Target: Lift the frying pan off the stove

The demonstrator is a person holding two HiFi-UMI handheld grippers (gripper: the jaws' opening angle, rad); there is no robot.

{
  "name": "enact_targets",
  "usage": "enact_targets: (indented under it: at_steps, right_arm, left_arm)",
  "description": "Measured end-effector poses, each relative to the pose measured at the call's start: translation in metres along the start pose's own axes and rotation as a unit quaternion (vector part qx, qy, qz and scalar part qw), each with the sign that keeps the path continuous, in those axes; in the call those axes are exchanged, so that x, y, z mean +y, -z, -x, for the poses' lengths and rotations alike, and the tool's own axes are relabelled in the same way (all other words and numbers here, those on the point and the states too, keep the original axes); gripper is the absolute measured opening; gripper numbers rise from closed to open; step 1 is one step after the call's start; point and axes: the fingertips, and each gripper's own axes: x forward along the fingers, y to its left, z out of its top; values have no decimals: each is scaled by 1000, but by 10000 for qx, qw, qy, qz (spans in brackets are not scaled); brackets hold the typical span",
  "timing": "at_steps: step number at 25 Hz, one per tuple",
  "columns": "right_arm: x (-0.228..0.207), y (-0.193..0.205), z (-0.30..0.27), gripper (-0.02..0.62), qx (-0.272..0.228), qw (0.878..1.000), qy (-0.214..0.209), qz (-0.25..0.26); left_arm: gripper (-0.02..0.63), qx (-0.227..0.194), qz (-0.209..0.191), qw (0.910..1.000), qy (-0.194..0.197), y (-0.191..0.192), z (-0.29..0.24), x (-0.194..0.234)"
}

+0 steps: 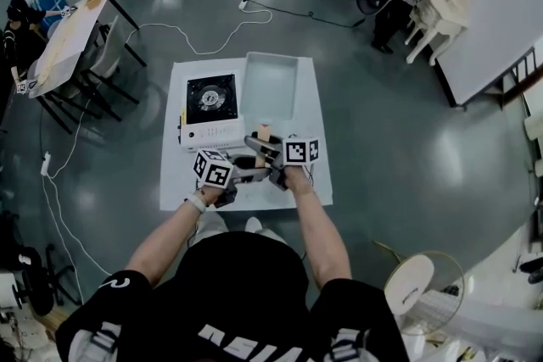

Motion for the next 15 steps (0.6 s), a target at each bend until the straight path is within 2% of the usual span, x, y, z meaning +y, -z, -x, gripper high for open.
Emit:
enact_targets:
  at_steps: [15]
  right_arm:
    - [-1,1,0,201,10,10000,-43,38]
  left_arm:
    - [181,-4,16,10000,-55,2,-1,2]
